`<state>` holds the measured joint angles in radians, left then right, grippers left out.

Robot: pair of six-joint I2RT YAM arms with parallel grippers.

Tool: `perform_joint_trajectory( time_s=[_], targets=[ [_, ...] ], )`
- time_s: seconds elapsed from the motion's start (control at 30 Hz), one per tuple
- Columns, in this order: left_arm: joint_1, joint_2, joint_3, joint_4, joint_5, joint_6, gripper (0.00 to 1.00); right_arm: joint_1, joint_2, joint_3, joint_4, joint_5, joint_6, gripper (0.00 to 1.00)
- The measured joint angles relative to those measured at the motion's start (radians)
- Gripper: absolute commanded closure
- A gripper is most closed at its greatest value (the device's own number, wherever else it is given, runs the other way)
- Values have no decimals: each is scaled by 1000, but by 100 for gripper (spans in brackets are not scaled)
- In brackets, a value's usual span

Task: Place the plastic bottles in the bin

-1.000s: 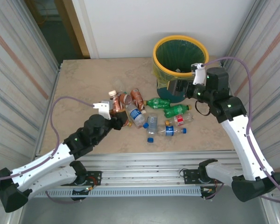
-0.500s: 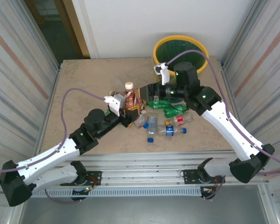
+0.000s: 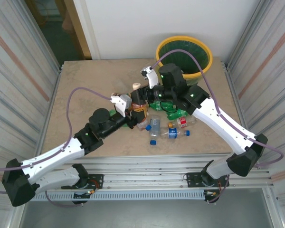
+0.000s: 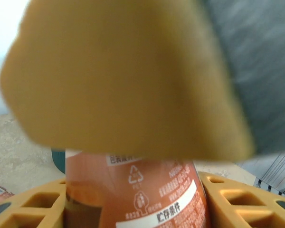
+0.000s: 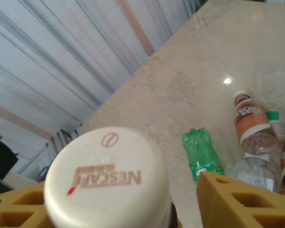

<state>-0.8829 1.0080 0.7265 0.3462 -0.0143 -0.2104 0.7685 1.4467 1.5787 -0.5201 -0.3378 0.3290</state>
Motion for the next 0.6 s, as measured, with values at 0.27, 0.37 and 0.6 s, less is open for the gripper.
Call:
perform_joint_trajectory(
  time_s=[0.27, 0.37, 0.6],
  targets=[
    [5, 10, 3, -8, -1, -27, 50, 17, 16, 8, -5, 31, -24, 92],
    [5, 9, 3, -8, -7, -31, 12, 18, 16, 9, -5, 40, -24, 98],
    [5, -34, 3, -8, -24, -29, 1, 19, 17, 9, -19, 133, -22, 100]
  ],
)
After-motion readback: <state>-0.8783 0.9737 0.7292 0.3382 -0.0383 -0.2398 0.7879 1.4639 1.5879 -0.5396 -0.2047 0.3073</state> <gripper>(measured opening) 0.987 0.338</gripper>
